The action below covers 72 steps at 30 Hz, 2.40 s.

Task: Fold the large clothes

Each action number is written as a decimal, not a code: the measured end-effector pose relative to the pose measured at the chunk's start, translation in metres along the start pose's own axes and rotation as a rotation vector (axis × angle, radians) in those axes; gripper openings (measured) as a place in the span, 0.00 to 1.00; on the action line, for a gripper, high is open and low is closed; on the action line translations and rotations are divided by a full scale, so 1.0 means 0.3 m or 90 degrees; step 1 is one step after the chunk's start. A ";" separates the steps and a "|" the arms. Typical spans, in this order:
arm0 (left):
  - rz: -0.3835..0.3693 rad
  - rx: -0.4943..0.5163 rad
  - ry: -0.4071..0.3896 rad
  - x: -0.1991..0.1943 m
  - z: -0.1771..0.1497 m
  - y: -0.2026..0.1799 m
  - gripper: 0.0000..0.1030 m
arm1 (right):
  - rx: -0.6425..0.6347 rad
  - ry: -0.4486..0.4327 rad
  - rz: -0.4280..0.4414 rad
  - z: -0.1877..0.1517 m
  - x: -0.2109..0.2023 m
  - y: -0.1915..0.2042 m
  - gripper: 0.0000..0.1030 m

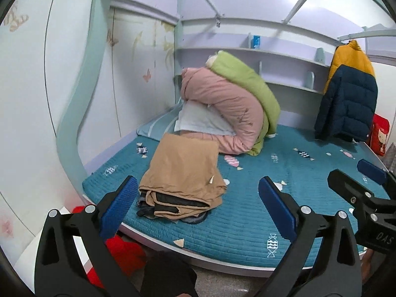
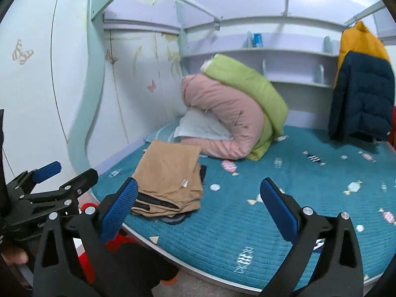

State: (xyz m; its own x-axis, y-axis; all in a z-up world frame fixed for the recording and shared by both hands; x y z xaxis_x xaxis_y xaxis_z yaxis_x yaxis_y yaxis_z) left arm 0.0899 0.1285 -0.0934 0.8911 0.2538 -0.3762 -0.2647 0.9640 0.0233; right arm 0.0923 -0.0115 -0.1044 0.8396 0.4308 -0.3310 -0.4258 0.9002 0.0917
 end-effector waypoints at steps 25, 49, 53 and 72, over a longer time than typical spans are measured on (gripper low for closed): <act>0.013 0.024 -0.143 -0.334 0.114 -0.112 0.95 | -0.012 -0.119 0.008 0.079 -0.314 -0.031 0.93; 0.010 0.031 -0.159 -0.359 0.119 -0.159 0.95 | 0.010 -0.122 -0.001 0.084 -0.338 -0.086 0.93; 0.009 0.031 -0.158 -0.358 0.117 -0.159 0.95 | 0.011 -0.122 -0.002 0.085 -0.340 -0.089 0.93; 0.005 0.034 -0.159 -0.347 0.120 -0.171 0.95 | 0.016 -0.121 -0.010 0.087 -0.340 -0.096 0.93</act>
State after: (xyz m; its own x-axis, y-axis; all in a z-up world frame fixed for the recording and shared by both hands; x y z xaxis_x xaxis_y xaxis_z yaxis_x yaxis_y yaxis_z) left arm 0.0240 0.0554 -0.0222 0.9544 0.2664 -0.1350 -0.2580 0.9631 0.0765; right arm 0.0278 -0.0798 -0.0488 0.8958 0.4183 -0.1501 -0.4051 0.9075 0.1112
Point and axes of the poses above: each gripper's, at about its wrist camera, not at the fingertips, and x roughly the way its jaws point, y to its left, z to its top, the point moved 3 cm from there along x, roughly the way its jaws point, and after that the axes turned 3 degrees about -y, right-handed, at the moved point
